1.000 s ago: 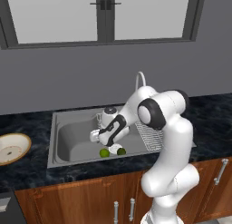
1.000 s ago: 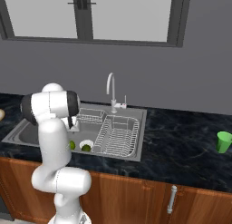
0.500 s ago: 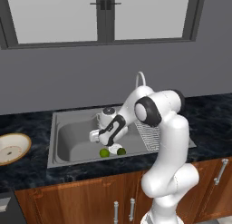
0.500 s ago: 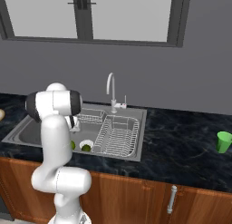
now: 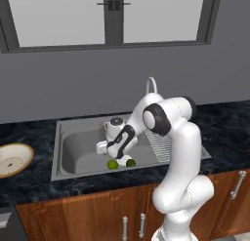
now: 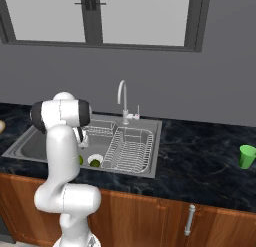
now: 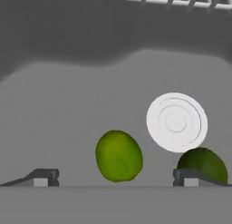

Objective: Remove the lime and lime from the sink. Then move the bowl and cup from the counter to the sink for washing.

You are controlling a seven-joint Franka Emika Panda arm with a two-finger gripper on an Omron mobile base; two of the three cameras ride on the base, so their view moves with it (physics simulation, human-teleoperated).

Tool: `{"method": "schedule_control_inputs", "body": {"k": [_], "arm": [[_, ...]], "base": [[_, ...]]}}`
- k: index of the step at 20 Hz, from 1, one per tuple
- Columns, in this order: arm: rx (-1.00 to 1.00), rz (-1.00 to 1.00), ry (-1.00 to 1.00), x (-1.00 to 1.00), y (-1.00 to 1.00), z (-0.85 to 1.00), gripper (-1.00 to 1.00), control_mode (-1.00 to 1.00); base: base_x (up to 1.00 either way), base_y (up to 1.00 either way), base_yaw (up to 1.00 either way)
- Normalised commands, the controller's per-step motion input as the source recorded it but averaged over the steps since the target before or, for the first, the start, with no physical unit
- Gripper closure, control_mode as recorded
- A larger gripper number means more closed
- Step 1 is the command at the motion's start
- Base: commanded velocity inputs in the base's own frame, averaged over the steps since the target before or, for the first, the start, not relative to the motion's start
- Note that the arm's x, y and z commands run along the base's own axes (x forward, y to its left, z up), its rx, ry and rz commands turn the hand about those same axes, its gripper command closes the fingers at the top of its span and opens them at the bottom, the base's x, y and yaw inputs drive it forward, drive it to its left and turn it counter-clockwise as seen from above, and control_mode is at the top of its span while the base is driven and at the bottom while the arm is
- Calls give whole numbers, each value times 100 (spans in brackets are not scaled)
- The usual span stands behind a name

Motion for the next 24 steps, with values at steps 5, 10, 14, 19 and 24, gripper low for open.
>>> {"method": "schedule_control_inputs", "body": {"k": [5,10,14,19,24], "arm": [[0,-4,0,-1,0,-20,-100,-100],[0,-2,0,-9,2,-17,-100,-100],[0,-1,0,-9,3,-13,-100,-100],[0,-2,4,-2,0,-7,-100,-100],[0,-3,16,3,0,-1,-100,-100]], "base": [[0,0,0],[0,0,0],[0,0,0],[0,0,0],[0,0,0]]}}
